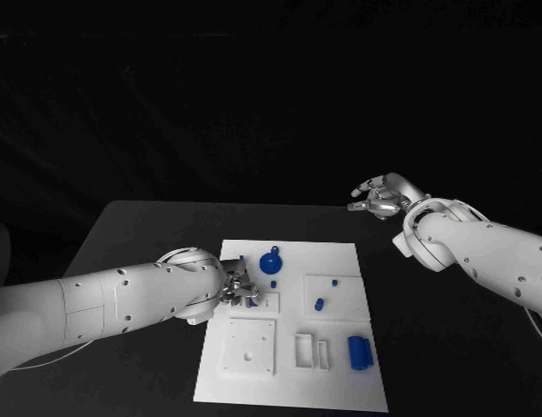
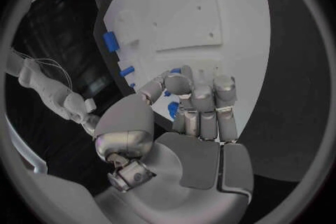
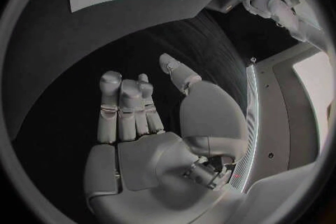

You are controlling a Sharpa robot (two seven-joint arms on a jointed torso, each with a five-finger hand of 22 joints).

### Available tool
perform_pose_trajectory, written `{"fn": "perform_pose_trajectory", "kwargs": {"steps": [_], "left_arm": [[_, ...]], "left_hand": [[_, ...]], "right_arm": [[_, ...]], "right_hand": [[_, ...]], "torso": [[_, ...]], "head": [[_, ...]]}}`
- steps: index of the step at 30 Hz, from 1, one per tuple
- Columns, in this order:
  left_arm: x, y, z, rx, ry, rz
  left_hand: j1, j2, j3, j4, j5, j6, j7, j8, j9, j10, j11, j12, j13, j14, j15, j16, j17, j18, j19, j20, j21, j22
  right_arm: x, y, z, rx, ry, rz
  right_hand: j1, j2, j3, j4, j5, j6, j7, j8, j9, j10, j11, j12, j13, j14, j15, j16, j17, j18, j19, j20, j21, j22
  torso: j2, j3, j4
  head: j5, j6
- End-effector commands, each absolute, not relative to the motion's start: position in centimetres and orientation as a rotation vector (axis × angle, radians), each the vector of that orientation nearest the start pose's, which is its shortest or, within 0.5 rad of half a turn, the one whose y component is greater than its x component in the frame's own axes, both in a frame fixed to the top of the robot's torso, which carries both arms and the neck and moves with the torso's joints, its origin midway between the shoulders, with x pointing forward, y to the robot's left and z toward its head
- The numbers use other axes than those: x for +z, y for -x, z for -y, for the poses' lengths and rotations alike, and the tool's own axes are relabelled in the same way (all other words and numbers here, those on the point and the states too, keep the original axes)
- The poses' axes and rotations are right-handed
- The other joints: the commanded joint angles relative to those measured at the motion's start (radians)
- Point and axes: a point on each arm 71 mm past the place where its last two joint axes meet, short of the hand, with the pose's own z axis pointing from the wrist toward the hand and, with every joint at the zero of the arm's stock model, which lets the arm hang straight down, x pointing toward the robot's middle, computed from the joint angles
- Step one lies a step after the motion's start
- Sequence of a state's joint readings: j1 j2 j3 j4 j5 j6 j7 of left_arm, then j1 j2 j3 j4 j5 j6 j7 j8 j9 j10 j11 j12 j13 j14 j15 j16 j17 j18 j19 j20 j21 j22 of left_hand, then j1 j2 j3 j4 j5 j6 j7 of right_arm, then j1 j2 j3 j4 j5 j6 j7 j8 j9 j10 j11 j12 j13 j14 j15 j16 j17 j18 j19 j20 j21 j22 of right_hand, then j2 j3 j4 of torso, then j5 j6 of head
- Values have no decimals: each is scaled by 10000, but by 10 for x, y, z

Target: Assemble the parts on the task board

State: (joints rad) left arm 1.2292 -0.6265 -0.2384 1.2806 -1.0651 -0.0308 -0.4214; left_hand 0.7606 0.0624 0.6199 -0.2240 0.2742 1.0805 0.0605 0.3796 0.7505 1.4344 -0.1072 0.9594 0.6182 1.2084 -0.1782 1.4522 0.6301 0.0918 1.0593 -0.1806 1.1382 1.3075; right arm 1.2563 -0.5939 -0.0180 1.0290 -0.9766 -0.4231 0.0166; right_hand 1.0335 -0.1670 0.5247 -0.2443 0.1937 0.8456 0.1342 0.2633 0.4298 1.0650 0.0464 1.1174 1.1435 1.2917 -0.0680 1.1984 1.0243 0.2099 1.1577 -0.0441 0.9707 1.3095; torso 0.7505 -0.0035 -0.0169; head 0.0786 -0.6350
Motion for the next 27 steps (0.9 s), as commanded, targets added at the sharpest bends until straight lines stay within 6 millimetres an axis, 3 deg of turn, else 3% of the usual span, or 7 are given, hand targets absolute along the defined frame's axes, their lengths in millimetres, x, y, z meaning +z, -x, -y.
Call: {"fn": "perform_pose_trajectory", "kwargs": {"steps": [1, 13, 22, 27], "left_arm": [[-285, -494, -180, -3808, 1381, -23023], [-285, -495, -178, -3813, 1363, -23018], [-285, -495, -178, -3806, 1343, -23040], [-285, -496, -178, -3783, 1351, -23047]], "left_hand": [[-144, 58, -9, 55, 32, 1609, -806, -51, -33, -279, -232, 39, -19, 466, -559, 61, -18, 141, -50, -927, 41, 149], [-270, 89, 29, 5, -143, 1624, -807, -69, -60, -284, -233, 53, -38, 456, -562, 81, -51, 161, -63, -935, 70, 143], [-363, -185, 21, 11, -250, 1641, -812, -77, -79, -283, -240, 71, -51, 456, -568, 101, -81, 178, -54, -941, 89, 127], [-436, -436, 18, 141, -588, 1651, -819, -85, -96, -285, -244, 80, -69, 455, -574, 114, -115, 199, -45, -947, 90, 102]], "right_arm": [[-170, -582, 229, 7033, -3710, -15402], [-170, -582, 228, 7040, -3705, -15425], [-170, -582, 227, 7047, -3701, -15427], [-170, -582, 227, 7046, -3701, -15431]], "right_hand": [[-14, 87, 15, -73, -21, -195, 273, -30, -11, -65, 3, 65, -9, -48, 36, -45, 15, 519, 20, -26, -45, 156], [-13, 97, 27, -80, -8, -194, 272, -30, -13, -65, 3, 70, -11, -47, 36, -45, 17, 519, 21, -23, -45, 157], [-12, 97, 33, -89, -1, -192, 272, -30, -15, -64, 3, 73, -13, -47, 36, -45, 19, 519, 21, -22, -45, 157], [-14, 96, 33, -91, 0, -192, 273, -31, -15, -65, 4, 74, -14, -47, 36, -45, 19, 519, 21, -21, -45, 158]], "torso": [[0, -3, 6], [3, -6, 3], [3, -6, 8], [-3, -6, 7]], "head": [[-7, 23], [-17, 46], [-44, 41], [-45, 34]]}}
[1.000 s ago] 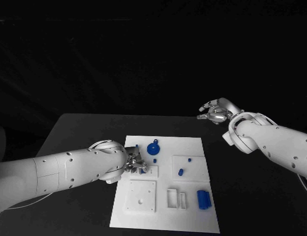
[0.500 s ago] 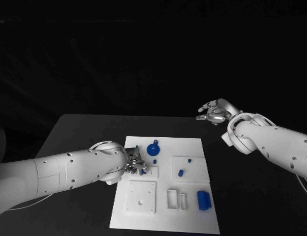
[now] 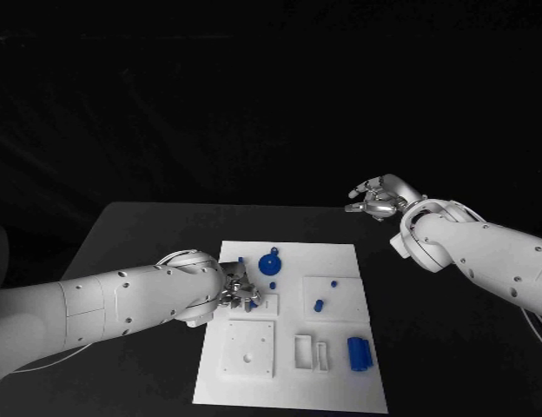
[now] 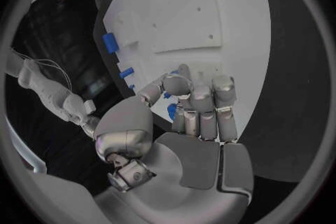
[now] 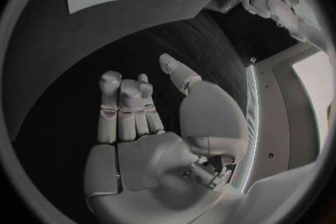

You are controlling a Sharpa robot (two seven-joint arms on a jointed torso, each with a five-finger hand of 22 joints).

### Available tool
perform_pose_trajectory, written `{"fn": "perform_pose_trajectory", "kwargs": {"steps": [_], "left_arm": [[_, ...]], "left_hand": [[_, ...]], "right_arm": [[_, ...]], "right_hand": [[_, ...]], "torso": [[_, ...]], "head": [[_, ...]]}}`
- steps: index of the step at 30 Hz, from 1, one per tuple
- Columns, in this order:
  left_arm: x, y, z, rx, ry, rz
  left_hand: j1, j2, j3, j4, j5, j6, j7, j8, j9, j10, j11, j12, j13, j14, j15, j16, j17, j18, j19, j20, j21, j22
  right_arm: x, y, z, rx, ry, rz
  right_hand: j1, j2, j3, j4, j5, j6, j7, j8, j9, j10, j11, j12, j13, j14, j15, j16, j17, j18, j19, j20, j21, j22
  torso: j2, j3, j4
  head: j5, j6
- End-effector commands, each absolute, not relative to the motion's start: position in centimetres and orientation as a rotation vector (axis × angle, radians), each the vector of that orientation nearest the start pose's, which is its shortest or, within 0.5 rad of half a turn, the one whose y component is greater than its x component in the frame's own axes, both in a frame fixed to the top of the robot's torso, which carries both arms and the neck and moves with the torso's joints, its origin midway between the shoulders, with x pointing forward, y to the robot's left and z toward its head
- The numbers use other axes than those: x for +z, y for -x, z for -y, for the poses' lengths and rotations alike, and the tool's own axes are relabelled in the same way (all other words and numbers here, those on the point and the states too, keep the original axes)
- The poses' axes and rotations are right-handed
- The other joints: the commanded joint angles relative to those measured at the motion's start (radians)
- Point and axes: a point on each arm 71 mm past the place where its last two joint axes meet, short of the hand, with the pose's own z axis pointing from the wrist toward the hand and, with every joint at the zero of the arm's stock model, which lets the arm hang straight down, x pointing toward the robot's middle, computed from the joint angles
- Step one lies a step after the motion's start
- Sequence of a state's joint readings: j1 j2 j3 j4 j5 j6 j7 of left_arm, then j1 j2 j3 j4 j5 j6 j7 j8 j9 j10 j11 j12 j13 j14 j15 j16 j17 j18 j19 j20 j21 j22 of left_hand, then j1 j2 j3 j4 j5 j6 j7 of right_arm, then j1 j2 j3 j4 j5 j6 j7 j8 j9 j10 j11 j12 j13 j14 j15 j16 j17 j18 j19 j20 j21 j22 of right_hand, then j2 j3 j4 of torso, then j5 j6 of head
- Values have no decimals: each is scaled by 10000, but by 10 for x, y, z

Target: Assemble the parts on the task board

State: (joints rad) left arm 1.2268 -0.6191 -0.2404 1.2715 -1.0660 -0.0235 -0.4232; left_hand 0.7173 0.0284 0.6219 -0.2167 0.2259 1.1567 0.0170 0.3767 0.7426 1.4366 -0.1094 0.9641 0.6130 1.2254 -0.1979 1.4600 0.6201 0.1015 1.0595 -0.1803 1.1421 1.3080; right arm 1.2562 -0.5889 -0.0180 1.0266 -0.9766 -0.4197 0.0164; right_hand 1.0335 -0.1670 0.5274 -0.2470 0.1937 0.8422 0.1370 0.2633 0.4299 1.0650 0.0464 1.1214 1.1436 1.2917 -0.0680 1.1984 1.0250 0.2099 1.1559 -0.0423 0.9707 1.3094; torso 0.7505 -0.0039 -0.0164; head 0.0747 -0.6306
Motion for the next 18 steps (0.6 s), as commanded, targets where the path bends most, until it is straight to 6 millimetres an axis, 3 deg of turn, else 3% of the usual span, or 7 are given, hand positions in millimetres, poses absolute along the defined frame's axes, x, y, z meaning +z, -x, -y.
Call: {"fn": "perform_pose_trajectory", "kwargs": {"steps": [1, 2, 4, 12, 18], "left_arm": [[-285, -496, -178, -3779, 1353, -23047], [-285, -496, -178, -3771, 1361, -23043], [-285, -496, -179, -3755, 1392, -23014], [-285, -497, -179, -3752, 1426, -22966], [-284, -497, -180, -3708, 1494, -22912]], "left_hand": [[-8, -176, 0, 99, -298, 886, -392, -60, -21, -308, -218, 34, -23, 283, -379, 38, -25, 109, -46, -952, 52, 91], [-21, -245, -2, 131, -391, 887, -387, -61, -24, -308, -223, 36, -27, 283, -380, 41, -32, 112, -47, -951, 51, 86], [-74, -463, -12, 277, -1041, 888, -390, -65, -31, -308, -228, 40, -42, 278, -383, 48, -55, 127, -49, -953, 45, 69], [-163, -859, -10, 597, -1654, 879, -392, -75, -46, -314, -231, 41, -81, 265, -389, 61, -107, 156, -65, -952, 38, 45], [-255, -996, -50, 757, -1729, 874, -390, -75, -47, -316, -231, 44, -94, 258, -389, 69, -124, 164, -70, -949, 41, 40]], "right_arm": [[-170, -582, 227, 7046, -3701, -15431], [-170, -582, 227, 7045, -3702, -15431], [-170, -582, 227, 7045, -3701, -15433], [-170, -582, 227, 7047, -3700, -15434], [-170, -582, 227, 7046, -3700, -15440]], "right_hand": [[-15, 96, 6, -64, -1, -158, 244, -31, -16, -65, 4, 35, -15, -46, 36, -46, 13, 519, 39, -39, -45, 158], [-15, 95, 6, -64, 0, -158, 244, -31, -16, -65, 4, 35, -15, -46, 36, -46, 13, 519, 39, -39, -45, 158], [-18, 94, 6, -64, 0, -158, 244, -31, -17, -65, 4, 36, -15, -46, 36, -46, 13, 519, 39, -38, -45, 158], [-25, 94, 5, -66, 0, -160, 245, -33, -18, -66, 5, 37, -17, -46, 37, -46, 14, 519, 40, -37, -45, 159], [-29, 94, 6, -67, 1, -162, 246, -35, -19, -66, 6, 39, -18, -46, 37, -46, 15, 519, 40, -36, -45, 159]], "torso": [[-4, -2, 1], [-2, -2, 3], [1, -5, 2], [-1, -2, 4], [-2, 0, 3]], "head": [[-6, -12], [-8, -11], [-12, -6], [-16, -16], [-15, -14]]}}
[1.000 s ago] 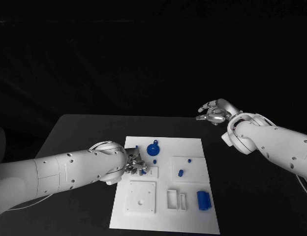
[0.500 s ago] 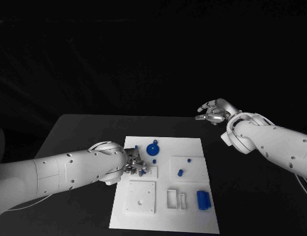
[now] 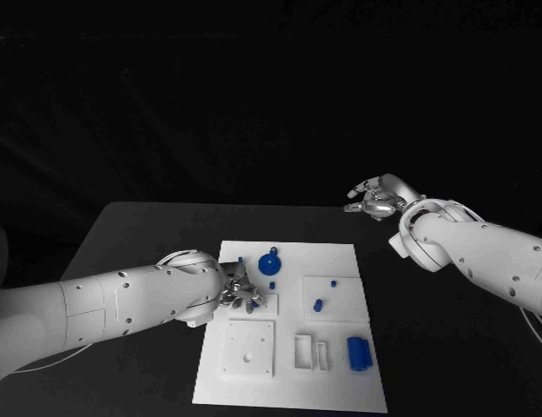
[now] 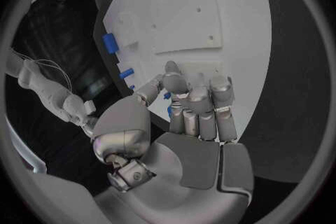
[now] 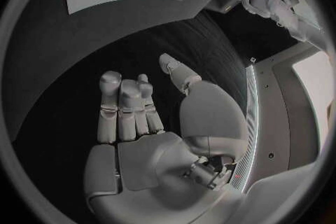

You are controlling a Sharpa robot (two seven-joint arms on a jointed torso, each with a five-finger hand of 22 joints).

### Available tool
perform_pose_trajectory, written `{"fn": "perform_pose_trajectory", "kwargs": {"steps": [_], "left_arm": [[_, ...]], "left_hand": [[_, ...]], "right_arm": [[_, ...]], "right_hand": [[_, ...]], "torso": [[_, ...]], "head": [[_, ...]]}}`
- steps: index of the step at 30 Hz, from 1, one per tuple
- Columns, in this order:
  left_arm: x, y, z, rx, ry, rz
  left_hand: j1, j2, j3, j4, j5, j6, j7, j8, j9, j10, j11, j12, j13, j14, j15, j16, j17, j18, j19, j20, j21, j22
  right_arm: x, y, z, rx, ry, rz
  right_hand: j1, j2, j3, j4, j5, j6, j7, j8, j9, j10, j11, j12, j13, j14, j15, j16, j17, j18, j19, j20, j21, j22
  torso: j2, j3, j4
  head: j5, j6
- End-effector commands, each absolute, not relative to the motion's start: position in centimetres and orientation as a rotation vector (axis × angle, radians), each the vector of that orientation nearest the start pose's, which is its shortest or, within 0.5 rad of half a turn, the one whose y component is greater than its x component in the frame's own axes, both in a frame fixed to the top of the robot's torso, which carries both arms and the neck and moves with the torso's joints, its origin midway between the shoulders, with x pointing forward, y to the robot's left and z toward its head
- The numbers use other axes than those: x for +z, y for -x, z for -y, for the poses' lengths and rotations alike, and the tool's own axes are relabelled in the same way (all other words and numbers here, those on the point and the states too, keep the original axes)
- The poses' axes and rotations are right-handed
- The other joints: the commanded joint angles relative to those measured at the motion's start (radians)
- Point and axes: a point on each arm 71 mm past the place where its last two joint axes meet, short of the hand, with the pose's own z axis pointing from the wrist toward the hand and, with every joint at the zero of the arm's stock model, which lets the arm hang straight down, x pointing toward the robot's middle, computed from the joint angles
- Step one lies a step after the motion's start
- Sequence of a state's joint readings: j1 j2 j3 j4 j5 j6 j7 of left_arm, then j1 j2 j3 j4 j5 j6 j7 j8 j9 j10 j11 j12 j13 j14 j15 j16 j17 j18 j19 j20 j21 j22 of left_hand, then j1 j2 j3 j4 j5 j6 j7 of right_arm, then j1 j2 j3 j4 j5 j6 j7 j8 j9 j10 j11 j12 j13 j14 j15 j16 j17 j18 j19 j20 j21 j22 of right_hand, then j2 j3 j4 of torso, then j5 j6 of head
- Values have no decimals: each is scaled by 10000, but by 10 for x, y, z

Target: Assemble the parts on the task board

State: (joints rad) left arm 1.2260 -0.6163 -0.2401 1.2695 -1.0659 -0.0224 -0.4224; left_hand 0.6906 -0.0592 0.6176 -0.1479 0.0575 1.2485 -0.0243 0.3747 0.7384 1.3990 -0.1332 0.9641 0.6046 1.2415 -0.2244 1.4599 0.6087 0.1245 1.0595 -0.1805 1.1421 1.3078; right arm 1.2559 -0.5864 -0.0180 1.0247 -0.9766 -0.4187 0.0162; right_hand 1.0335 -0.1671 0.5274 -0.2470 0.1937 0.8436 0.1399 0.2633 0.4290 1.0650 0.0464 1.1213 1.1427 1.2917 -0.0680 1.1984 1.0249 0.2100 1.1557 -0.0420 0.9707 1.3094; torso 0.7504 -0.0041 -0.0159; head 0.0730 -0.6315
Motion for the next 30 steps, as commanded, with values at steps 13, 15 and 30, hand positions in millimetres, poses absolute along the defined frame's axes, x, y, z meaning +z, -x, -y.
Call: {"fn": "perform_pose_trajectory", "kwargs": {"steps": [13, 15, 30], "left_arm": [[-284, -499, -188, -3553, 1667, -22842], [-284, -499, -188, -3584, 1724, -22818], [-277, -498, -193, -4329, 2715, -22750]], "left_hand": [[-124, -949, 33, 558, -90, -87, 23, -19, 58, 53, 8, 54, -21, 48, -123, 109, -27, -16, -85, -953, 54, 16], [-83, -1071, 90, 652, -90, -93, 23, -12, 71, 52, 9, 52, -24, 42, -123, 115, -31, -8, -80, -953, 62, 12], [146, -1617, 322, 1168, -87, -272, 91, -102, 88, 17, 74, -49, -96, -48, -62, 57, -96, -4, -122, -924, 60, -30]], "right_arm": [[-170, -582, 230, 7008, -3720, -15393], [-170, -582, 230, 7005, -3720, -15378], [-170, -582, 233, 6966, -3758, -15334]], "right_hand": [[-44, 88, 4, -70, 0, -182, 220, -39, -14, -68, 7, 41, -13, -46, 39, -47, 18, 518, 43, -35, -45, 160], [-47, 87, 3, -70, -1, -183, 220, -40, -14, -69, 8, 42, -13, -46, 39, -47, 19, 518, 43, -35, -45, 160], [-77, 75, -7, -69, -8, -191, 223, -46, -19, -70, 11, 46, -18, -45, 42, -48, 21, 518, 46, -31, -44, 161]], "torso": [[-4, -2, -4], [-4, -3, -4], [-5, 1, -3]], "head": [[-11, -7], [-8, -9], [-23, 50]]}}
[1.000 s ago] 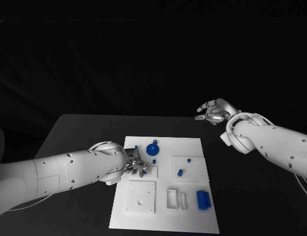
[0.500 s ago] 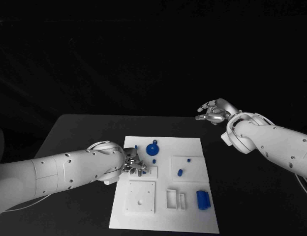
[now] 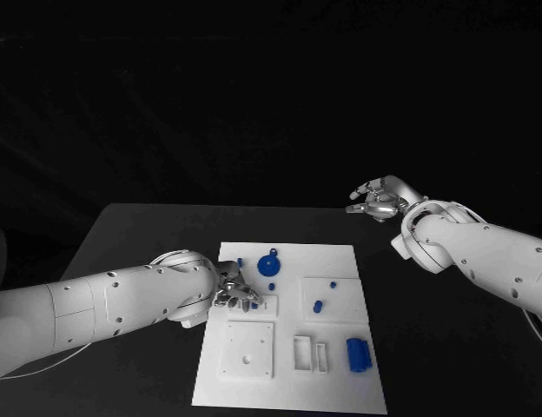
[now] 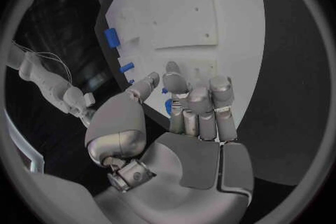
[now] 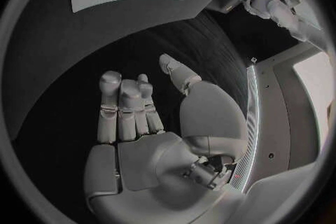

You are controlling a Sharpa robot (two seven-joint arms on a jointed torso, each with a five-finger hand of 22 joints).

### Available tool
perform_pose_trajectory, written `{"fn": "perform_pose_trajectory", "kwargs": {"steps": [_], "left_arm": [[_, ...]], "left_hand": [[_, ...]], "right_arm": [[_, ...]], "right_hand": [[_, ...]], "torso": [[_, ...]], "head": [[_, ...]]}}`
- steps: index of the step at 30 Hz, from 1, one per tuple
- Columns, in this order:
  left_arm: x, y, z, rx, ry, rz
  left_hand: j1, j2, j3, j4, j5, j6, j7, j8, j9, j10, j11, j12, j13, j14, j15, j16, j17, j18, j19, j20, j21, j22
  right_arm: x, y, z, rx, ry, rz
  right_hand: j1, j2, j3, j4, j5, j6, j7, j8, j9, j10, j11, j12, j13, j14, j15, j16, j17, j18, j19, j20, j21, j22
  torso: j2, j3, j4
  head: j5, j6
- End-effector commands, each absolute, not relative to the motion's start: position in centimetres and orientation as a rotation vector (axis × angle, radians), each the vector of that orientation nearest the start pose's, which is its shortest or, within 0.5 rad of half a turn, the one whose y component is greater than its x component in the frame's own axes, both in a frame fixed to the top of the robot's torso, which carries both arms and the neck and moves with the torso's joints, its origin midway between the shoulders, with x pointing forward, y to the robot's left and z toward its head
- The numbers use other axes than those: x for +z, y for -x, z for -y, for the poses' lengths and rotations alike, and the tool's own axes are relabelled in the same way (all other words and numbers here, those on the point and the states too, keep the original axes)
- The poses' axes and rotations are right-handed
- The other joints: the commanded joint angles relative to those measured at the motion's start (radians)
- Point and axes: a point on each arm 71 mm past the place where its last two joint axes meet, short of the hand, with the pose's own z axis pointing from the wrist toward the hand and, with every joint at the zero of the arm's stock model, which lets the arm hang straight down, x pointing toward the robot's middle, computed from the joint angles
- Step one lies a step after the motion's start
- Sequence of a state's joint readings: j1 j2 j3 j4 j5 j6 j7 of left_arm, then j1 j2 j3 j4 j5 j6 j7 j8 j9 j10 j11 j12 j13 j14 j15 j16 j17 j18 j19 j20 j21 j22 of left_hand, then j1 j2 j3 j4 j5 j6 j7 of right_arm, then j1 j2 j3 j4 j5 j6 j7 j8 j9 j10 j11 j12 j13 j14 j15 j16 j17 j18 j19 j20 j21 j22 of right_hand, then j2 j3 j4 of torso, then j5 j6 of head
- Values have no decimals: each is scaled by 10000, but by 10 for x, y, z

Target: Assemble the parts on the task board

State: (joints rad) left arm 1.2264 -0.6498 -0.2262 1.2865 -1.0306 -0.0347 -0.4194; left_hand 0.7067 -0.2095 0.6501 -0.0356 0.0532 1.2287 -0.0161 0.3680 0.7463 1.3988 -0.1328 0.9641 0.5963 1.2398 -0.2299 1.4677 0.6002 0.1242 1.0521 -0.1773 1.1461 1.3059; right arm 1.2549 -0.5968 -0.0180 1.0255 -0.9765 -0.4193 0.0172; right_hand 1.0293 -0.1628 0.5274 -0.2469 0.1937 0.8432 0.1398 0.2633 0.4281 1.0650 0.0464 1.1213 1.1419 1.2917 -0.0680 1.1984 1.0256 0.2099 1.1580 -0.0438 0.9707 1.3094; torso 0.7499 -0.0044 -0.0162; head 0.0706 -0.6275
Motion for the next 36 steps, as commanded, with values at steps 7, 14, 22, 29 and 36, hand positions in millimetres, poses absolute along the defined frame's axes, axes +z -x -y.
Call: {"fn": "perform_pose_trajectory", "kwargs": {"steps": [7, 14, 22, 29, 36], "left_arm": [[-253, -509, -197, -5239, 3793, -22283], [-220, -531, -212, -5059, 4025, -21976], [-209, -561, -228, -3985, 4088, -21772], [-209, -580, -237, -3011, 3917, -21684], [-211, -590, -236, -2607, 3805, -21768]], "left_hand": [[202, -133, 26, 110, -42, -426, 184, -262, -44, -196, 249, -488, -247, -309, 173, -411, -211, -77, -333, -868, -217, -119], [601, 48, -109, -108, -36, -1614, 605, -956, -296, -540, 645, -1110, -562, -538, 546, -742, -374, -197, -609, -762, -487, -259], [570, 112, -248, -40, -41, -1994, 719, -1165, -376, -550, 750, -1240, -623, -531, 644, -796, -402, -250, -638, -728, -565, -319], [423, -49, -282, 186, -47, -2080, 751, -1204, -383, -547, 784, -1274, -631, -536, 677, -808, -405, -263, -644, -720, -598, -345], [325, -131, -275, 395, -42, -2136, 772, -1224, -380, -544, 802, -1289, -629, -547, 696, -812, -402, -265, -649, -719, -612, -357]], "right_arm": [[-170, -581, 238, 6902, -3803, -15305], [-171, -582, 241, 6833, -3851, -15312], [-171, -581, 241, 6857, -3859, -15336], [-171, -579, 240, 6914, -3837, -15331], [-170, -577, 239, 7000, -3802, -15321]], "right_hand": [[-61, 26, -16, -64, -9, -190, 226, -48, -12, -72, 12, 48, -13, -45, 44, -48, 16, 519, 25, -11, -44, 161], [-82, 20, -24, -59, -2, -192, 227, -50, -14, -71, 13, 51, -16, -45, 45, -49, 17, 519, 26, -9, -44, 161], [-119, 12, -35, -50, 25, -194, 229, -52, -17, -72, 15, 55, -22, -45, 47, -51, 20, 519, 29, -7, -44, 161], [-124, 11, -36, -49, 31, -195, 229, -53, -18, -73, 15, 56, -23, -45, 47, -51, 20, 519, 28, -7, -45, 161], [-127, 12, -36, -49, 38, -195, 229, -53, -19, -73, 15, 57, -24, -44, 47, -52, 20, 519, 29, -7, -45, 161]], "torso": [[2, 9, 2], [3, 6, -6], [34, -9, -13], [86, -33, -41], [201, -60, -111]], "head": [[5, 42], [33, 91], [123, 190], [147, 217], [165, 278]]}}
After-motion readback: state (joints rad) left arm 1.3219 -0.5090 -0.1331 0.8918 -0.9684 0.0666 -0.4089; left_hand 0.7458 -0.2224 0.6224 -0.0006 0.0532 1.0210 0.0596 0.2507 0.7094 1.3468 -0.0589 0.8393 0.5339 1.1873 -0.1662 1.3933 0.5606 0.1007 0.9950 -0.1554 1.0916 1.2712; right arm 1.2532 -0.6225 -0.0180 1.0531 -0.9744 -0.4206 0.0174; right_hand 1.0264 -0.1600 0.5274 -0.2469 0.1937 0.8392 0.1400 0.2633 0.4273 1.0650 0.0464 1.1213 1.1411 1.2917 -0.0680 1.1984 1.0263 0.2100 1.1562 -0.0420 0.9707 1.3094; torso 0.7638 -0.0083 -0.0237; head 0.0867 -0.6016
